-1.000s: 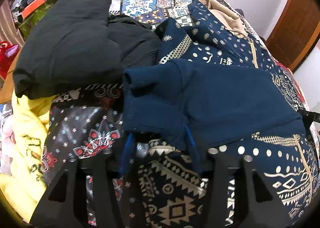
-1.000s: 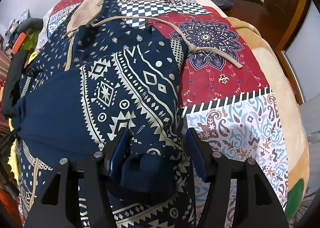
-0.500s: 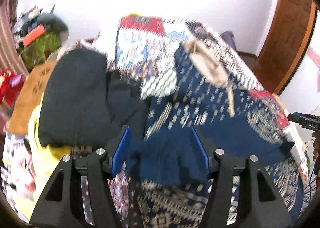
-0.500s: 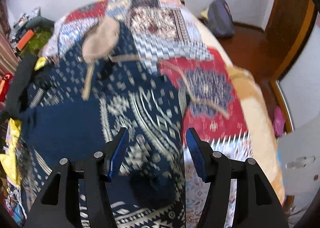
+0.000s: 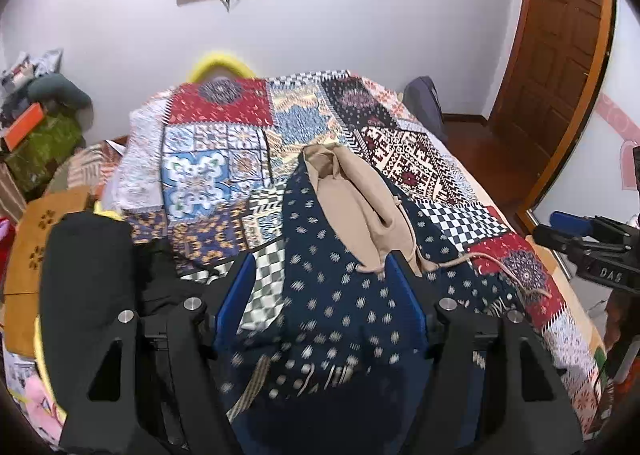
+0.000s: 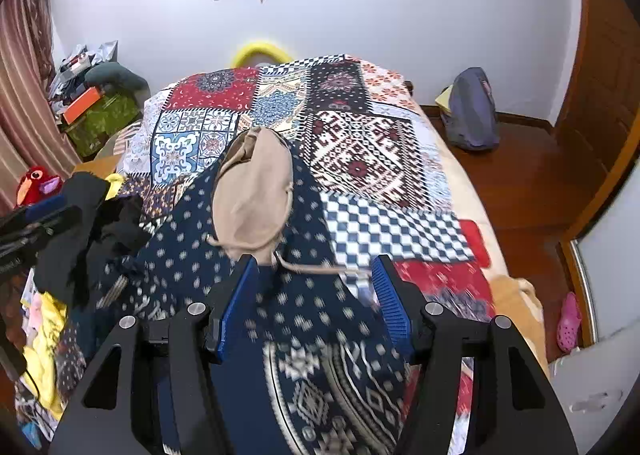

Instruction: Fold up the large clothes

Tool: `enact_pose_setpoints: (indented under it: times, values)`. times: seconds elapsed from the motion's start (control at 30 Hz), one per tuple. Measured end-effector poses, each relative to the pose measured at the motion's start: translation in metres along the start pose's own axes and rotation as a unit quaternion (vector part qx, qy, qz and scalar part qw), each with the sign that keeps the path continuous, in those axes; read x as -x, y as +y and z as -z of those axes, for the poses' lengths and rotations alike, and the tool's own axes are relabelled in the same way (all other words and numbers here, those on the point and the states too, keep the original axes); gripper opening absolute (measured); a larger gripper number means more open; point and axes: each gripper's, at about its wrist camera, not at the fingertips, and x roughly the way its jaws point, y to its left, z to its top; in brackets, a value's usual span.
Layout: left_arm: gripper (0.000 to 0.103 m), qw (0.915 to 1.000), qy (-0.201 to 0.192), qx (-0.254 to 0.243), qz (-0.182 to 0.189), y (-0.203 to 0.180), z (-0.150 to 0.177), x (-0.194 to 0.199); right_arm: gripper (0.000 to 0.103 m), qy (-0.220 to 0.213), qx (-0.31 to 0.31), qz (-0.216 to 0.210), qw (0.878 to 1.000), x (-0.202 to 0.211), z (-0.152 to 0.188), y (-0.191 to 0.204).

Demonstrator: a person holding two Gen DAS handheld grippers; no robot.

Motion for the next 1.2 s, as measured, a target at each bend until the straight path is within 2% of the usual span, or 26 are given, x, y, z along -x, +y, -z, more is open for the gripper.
enact_pose_setpoints:
  times: [0.33,0.6,0.73,0.8,0.87,0.93,0.97,1.0,1.07,1.1,1.13,1.2]
  values:
    - [0.066,0.9969,0.075,0.024,0.008,0.008,-0.017,-0.107,0.056,0.08,-0.01,0.004,0.997,-0.109,-0.033,0.006]
    - [0.066,0.9935,0.105,0.043,-0.004,0.02,-0.025,-0.169,0.056,0.14,-0.072,-0.021,0.987,-0.191,-0.046,-0.002]
    - [0.066,0.9903,0.122,0.064,-0.021,0.03,-0.023,-0.196,0.056,0.158,-0.094,-0.017,0.983,-0.217,-0.046,-0.005]
    - [0.066,0.9887,0.125,0.082,0.013,0.036,-0.021,-0.202,0.058,0.15,-0.096,-0.02,0.984,-0.218,-0.047,-0.006]
    - [0.062,0.9872,0.117,0.107,0.02,0.04,-0.017,-0.204,0.059,0.149,-0.103,-0.022,0.983,-0.218,-0.049,-0.008]
    - [0.051,0.9874,0.109,0.113,0.021,0.041,-0.015,-0.203,0.059,0.146,-0.098,-0.016,0.984,-0.216,-0.048,-0.006]
    - [0.047,0.9878,0.106,0.112,0.022,0.041,-0.015,-0.201,0.056,0.142,-0.09,-0.01,0.986,-0.215,-0.048,-0.004]
    - [0.037,0.9884,0.105,0.108,0.021,0.039,-0.015,-0.199,0.053,0.136,-0.081,-0.007,0.987,-0.213,-0.046,-0.001]
    - [0.018,0.9895,0.106,0.097,0.017,0.036,-0.013,-0.195,0.037,0.127,-0.058,-0.01,0.99,-0.21,-0.042,0.006]
    - [0.012,0.9902,0.108,0.088,0.011,0.033,-0.012,-0.194,0.024,0.126,-0.054,-0.011,0.99,-0.208,-0.04,0.008]
    - [0.011,0.9912,0.108,0.076,0.001,0.029,-0.01,-0.191,0.012,0.129,-0.05,-0.01,0.99,-0.205,-0.038,0.01]
    - [0.01,0.9919,0.111,0.06,-0.014,0.024,-0.007,-0.185,0.011,0.136,-0.045,-0.007,0.99,-0.199,-0.035,0.011]
